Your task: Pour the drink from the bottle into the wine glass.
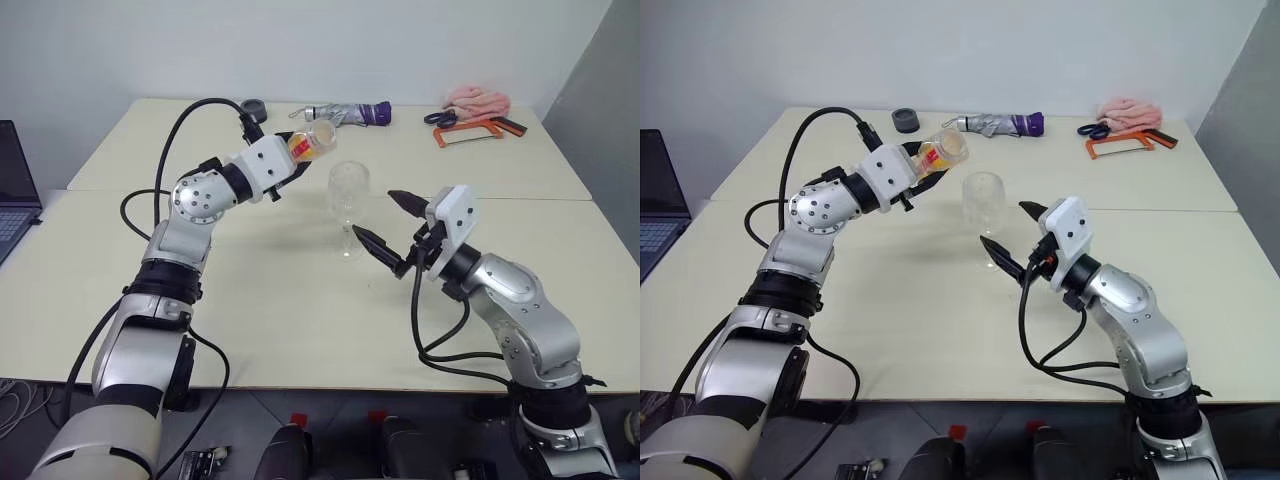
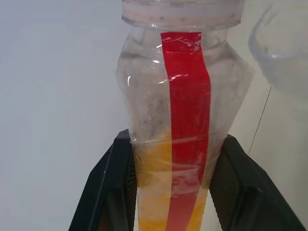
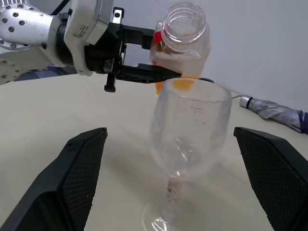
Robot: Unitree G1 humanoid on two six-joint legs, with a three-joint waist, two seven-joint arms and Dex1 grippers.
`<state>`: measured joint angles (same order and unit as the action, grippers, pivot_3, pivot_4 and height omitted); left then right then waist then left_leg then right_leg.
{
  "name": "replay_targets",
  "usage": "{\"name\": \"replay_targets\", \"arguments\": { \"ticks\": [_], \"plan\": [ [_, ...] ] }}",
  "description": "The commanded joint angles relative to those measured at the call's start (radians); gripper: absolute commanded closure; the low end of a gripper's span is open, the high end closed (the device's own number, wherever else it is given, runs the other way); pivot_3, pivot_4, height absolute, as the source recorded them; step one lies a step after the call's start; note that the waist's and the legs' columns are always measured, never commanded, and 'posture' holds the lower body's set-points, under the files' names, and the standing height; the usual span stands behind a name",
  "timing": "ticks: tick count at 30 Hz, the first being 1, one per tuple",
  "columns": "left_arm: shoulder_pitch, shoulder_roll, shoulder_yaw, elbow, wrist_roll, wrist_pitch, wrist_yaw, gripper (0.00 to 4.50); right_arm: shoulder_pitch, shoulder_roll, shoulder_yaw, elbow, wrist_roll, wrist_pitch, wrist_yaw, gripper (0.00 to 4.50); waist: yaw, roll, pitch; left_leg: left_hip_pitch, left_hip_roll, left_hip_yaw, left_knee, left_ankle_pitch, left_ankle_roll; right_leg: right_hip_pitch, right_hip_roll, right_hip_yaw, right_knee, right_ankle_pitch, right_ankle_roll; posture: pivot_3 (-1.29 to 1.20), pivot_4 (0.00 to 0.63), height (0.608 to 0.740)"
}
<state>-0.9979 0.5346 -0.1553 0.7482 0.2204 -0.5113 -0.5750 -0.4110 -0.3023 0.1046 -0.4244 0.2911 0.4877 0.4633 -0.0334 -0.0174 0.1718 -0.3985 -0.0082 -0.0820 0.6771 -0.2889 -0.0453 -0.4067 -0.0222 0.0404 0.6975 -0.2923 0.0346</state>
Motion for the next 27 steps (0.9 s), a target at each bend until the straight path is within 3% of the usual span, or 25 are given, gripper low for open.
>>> {"name": "replay_targets", "arguments": {
  "ticks": [1, 12, 27],
  "plan": [
    [-0.079, 0.03, -0.014, 0.051, 0.067, -0.11, 0.079, 2.83, -0.023, 0.015, 0.001, -0.01, -0.021, -0.041, -0.022, 0.0, 0.0, 0.0, 0.0, 0.0, 0.0, 0.0, 0.0, 0.0, 0.0, 0.0, 0.0, 0.0, 0.0, 0.0, 0.0, 0.0, 0.15, 0.74],
    [-0.168, 0.064, -0.085, 0.199, 0.229, -0.277, 0.225, 2.83, 0.003, 0.019, 0.004, -0.006, -0.043, -0.055, -0.024, 0.0, 0.0, 0.0, 0.0, 0.0, 0.0, 0.0, 0.0, 0.0, 0.0, 0.0, 0.0, 0.0, 0.0, 0.0, 0.0, 0.0, 0.15, 0.74],
    [-0.251, 0.097, -0.17, 0.283, 0.384, -0.356, 0.404, 2.83, 0.099, 0.03, -0.012, 0.009, -0.019, -0.211, 0.016, 0.0, 0.0, 0.0, 0.0, 0.0, 0.0, 0.001, 0.0, 0.0, 0.0, 0.0, 0.0, -0.001, 0.0, 0.0, 0.0, 0.0, 0.15, 0.74]
  ]
}}
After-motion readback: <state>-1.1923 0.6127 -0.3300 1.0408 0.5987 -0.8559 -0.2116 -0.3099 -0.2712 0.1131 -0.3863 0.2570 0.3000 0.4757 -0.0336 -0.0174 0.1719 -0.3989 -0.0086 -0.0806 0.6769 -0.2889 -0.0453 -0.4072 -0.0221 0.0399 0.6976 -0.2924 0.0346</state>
